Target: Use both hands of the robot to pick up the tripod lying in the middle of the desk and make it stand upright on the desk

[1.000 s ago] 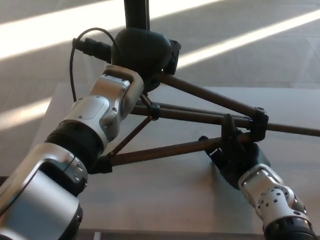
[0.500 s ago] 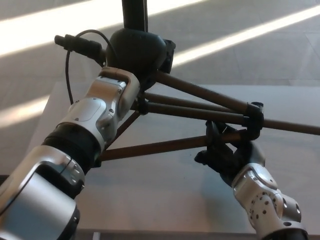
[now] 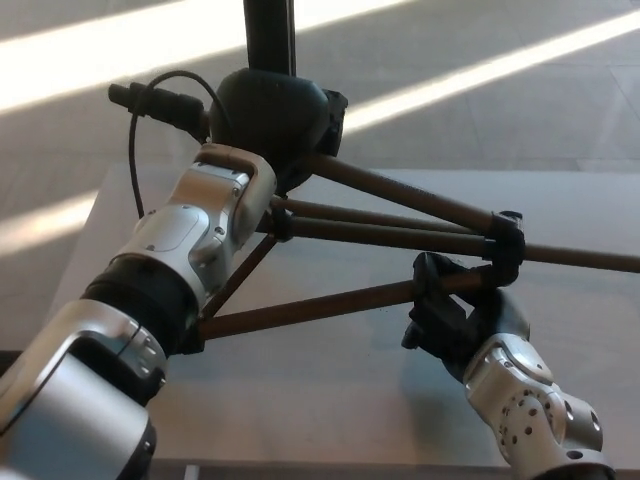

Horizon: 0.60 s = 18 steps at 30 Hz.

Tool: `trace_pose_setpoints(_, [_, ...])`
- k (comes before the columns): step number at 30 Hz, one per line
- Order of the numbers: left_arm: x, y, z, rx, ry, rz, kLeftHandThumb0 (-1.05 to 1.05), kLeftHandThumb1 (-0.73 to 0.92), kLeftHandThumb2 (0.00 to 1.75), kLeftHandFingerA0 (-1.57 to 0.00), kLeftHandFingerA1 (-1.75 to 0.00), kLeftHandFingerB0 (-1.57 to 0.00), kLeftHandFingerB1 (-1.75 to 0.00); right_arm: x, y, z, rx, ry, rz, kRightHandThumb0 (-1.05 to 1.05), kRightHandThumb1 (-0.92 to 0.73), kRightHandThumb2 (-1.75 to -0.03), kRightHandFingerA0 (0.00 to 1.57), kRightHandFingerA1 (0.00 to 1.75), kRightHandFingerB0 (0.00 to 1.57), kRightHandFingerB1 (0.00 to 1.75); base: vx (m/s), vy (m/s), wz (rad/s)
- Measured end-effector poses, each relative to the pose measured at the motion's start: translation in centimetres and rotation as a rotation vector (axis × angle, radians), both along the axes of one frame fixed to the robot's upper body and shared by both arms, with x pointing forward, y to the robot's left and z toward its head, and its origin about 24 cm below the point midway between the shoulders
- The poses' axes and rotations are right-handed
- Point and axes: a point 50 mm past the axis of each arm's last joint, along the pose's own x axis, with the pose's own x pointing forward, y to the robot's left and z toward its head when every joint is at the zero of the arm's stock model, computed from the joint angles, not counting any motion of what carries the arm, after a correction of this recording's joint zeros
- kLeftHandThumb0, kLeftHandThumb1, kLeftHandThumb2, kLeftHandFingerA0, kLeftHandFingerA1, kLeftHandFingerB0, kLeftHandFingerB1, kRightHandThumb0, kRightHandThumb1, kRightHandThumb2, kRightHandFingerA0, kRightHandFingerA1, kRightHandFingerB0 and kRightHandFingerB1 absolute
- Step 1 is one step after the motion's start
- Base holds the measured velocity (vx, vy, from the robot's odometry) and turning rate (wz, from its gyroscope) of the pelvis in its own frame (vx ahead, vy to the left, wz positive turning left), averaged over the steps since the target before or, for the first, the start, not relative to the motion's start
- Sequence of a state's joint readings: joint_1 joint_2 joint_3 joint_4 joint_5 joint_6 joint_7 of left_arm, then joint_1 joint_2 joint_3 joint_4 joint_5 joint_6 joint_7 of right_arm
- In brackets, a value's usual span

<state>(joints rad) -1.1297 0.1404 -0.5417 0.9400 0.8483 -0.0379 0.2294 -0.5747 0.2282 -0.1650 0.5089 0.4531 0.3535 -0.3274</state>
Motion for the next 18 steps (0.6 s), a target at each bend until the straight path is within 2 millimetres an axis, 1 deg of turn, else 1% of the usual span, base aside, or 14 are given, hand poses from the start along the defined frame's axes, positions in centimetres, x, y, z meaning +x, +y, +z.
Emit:
trace_pose_setpoints(1, [0.0,0.0,0.0,0.0,0.0,0.0,-0.23,0.57,0.83,-0.89,-1.67,-0.77,-1.3,0.0,0.0,0.0,0.0,-0.002,0.0,-0.75,-0.27,-1.46,1.5,1.54,1.31,1.4,0.0,0.0,0.0])
trace_pose_setpoints(2, [0.0,0.0,0.0,0.0,0.0,0.0,-0.22,0.57,0.84,-0.88,-1.72,-0.76,-1.37,0.0,0.0,0.0,0.0,-0.007,0.001,-0.68,-0.26,-1.44,1.5,1.54,1.3,1.4,0.0,0.0,0.0])
trace_pose_setpoints(3, [0.0,0.0,0.0,0.0,0.0,0.0,-0.21,0.56,0.9,-1.07,-1.64,-0.77,-1.24,0.0,-0.1,0.1,-0.002,-0.011,0.002,-0.57,-0.11,-1.61,1.45,1.55,1.27,1.45,0.0,0.0,0.0])
trace_pose_setpoints(4, [0.0,0.0,0.0,0.0,-0.003,0.0,-0.23,0.54,0.84,-0.89,-1.75,-0.77,-1.38,0.0,-0.1,0.2,-0.005,-0.016,0.001,-0.64,-0.27,-1.41,1.48,1.55,1.28,1.44,0.0,0.0,0.0])
trace_pose_setpoints(6, [0.0,0.1,0.0,0.001,-0.009,0.001,-0.22,0.54,0.83,-0.88,-1.75,-0.74,-1.46,0.1,-0.2,0.5,-0.02,-0.036,0.0,-0.46,-0.25,-1.55,1.29,1.71,1.1,1.6,0.0,0.0,0.0])
trace_pose_setpoints(7, [0.0,0.1,0.0,0.002,-0.01,0.002,-0.22,0.57,0.82,-0.87,-1.75,-0.72,-1.51,0.1,-0.2,0.8,-0.027,-0.046,0.001,-0.42,-0.36,-1.38,1.22,1.75,1.02,1.64,0.0,0.0,0.0])
trace_pose_setpoints(8, [0.0,0.2,0.1,0.002,-0.012,0.005,-0.22,0.57,0.82,-0.87,-1.75,-0.72,-1.51,0.2,-0.2,1.3,-0.042,-0.067,0.001,-0.42,-0.36,-1.38,1.22,1.75,1.02,1.64,0.0,0.0,0.0])
trace_pose_setpoints(9, [0.0,0.3,0.1,0.003,-0.014,0.006,-0.22,0.59,0.81,-0.86,-1.75,-0.71,-1.49,0.2,-0.4,1.8,-0.051,-0.085,-0.001,-0.37,-0.42,-1.31,1.18,1.75,0.93,1.66,0.0,0.0,0.0])
trace_pose_setpoints(10, [0.0,0.3,0.1,0.004,-0.015,0.007,-0.23,0.63,0.78,-0.85,-1.75,-0.73,-1.42,0.3,-0.5,2.3,-0.063,-0.103,-0.001,-0.33,-0.49,-1.27,1.12,1.75,0.86,1.68,0.0,0.0,0.0])
trace_pose_setpoints(11, [0.0,0.3,0.1,0.005,-0.016,0.007,-0.19,0.64,0.77,-0.95,-1.68,-0.73,-1.25,0.4,-0.6,2.8,-0.074,-0.117,0.0,-0.32,-0.61,-1.15,1.09,1.75,0.77,1.72,0.0,0.0,0.0])
trace_pose_setpoints(12, [0.0,0.3,0.1,0.007,-0.016,0.006,-0.18,0.63,0.78,-0.96,-1.67,-0.76,-1.23,0.5,-0.9,3.6,-0.093,-0.14,0.003,-0.29,-0.59,-1.17,1.01,1.75,0.74,1.73,0.0,0.0,0.0])
trace_pose_setpoints(13, [0.0,0.3,0.1,0.009,-0.017,0.006,-0.22,0.62,0.74,-0.86,-1.74,-0.76,-1.41,0.7,-1.1,4.2,-0.107,-0.156,0.005,-0.27,-0.53,-1.27,1.0,1.75,0.74,1.71,0.0,0.0,0.0])
trace_pose_setpoints(16, [0.0,0.3,0.3,0.006,-0.024,0.002,-0.23,0.64,0.74,-0.87,-1.75,-0.76,-1.45,1.6,-2.2,7.3,-0.194,-0.234,0.017,-0.27,-0.42,-1.35,0.98,1.75,0.77,1.66,0.0,0.0,0.0])
trace_pose_setpoints(18, [0.0,0.3,0.6,-0.001,-0.033,0.001,-0.24,0.61,0.7,-0.87,-1.75,-0.74,-1.48,2.2,-2.7,9.0,-0.235,-0.267,0.017,-0.23,-0.45,-1.31,0.99,1.75,0.71,1.66,0.0,0.0,0.0])
